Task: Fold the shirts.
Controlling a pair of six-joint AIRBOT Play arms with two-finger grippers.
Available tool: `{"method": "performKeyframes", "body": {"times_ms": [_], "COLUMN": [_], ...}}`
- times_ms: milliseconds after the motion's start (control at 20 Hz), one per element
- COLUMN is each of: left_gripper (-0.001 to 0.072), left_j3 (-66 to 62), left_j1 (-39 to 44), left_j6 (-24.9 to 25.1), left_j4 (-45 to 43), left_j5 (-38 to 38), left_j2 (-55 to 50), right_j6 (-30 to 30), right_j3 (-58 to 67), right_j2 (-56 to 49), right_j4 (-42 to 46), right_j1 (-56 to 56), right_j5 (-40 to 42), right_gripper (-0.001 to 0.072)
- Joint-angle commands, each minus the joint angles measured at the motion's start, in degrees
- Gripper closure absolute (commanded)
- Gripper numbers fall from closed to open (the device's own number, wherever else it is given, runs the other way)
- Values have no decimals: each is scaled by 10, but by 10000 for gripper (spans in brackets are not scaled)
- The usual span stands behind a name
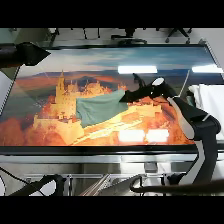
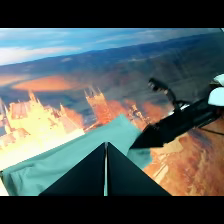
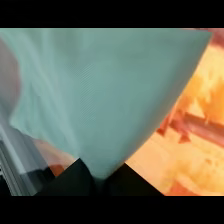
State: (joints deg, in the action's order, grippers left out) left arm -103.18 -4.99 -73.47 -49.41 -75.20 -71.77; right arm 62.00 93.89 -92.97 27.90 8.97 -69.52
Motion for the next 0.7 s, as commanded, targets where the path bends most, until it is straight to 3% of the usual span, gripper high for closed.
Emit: {"method": "performKeyframes", "body": {"times_ms": [0,200,500,650], "left_gripper": [695,695,695,695], "left_j3": [0,0,0,0], "left_j1": [0,0,0,0], "left_j6": [0,-1,-1,-1], "left_j4": [0,0,0,0], "left_j5": [-14,-41,-59,-71], "left_j2": [0,0,0,0], "right_j6": [21,133,231,306], "right_j3": [77,147,149,149], "right_j2": [65,143,249,279], "right_j4": [-22,10,131,211], "right_j1": [-47,-172,-414,-513], "right_j5": [1,3,5,-54], "right_gripper": [693,693,692,692]}}
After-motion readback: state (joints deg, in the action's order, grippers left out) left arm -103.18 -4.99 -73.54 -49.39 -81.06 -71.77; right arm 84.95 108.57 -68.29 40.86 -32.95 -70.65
